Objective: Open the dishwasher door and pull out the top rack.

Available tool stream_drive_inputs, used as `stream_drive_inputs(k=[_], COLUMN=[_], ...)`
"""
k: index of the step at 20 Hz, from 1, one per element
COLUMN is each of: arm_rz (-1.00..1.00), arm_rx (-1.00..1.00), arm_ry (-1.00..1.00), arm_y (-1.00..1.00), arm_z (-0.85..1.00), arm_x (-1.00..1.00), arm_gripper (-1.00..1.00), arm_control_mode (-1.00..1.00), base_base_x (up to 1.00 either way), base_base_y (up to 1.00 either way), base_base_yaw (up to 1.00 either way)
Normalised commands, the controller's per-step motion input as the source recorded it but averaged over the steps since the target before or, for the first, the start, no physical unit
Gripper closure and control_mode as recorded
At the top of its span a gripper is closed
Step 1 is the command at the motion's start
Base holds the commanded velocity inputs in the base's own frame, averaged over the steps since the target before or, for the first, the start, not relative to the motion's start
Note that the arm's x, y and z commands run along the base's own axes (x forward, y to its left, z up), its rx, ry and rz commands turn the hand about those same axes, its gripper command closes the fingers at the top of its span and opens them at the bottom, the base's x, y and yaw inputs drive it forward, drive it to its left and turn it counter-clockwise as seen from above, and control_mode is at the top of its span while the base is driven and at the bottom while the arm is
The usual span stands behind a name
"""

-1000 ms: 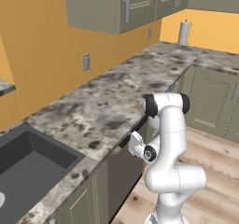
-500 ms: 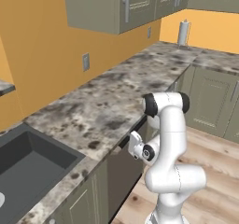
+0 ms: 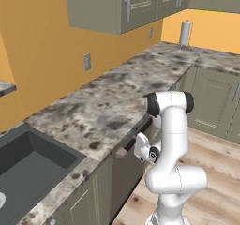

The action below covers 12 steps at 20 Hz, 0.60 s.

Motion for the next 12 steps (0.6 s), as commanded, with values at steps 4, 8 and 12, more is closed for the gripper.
stream_drive_inputs(k=[4,8,12], arm_rz=[0.00,0.00,0.00], arm_rx=[0.05,0.03,0.02], arm_ry=[0.00,0.03,0.07], arm_y=[-1.00,-1.00,-1.00], arm_z=[-0.20,-0.24,-0.34], arm_x=[-0.18,-0.15,-0.12], arm_gripper=[1.00,1.00,1.00], arm_control_mode=[-1.00,-1.00,-1.00], base_base_x=[0.00,0.00,0.00], base_base_y=[0.00,0.00,0.00], base_base_yaw=[0.00,0.00,0.00])
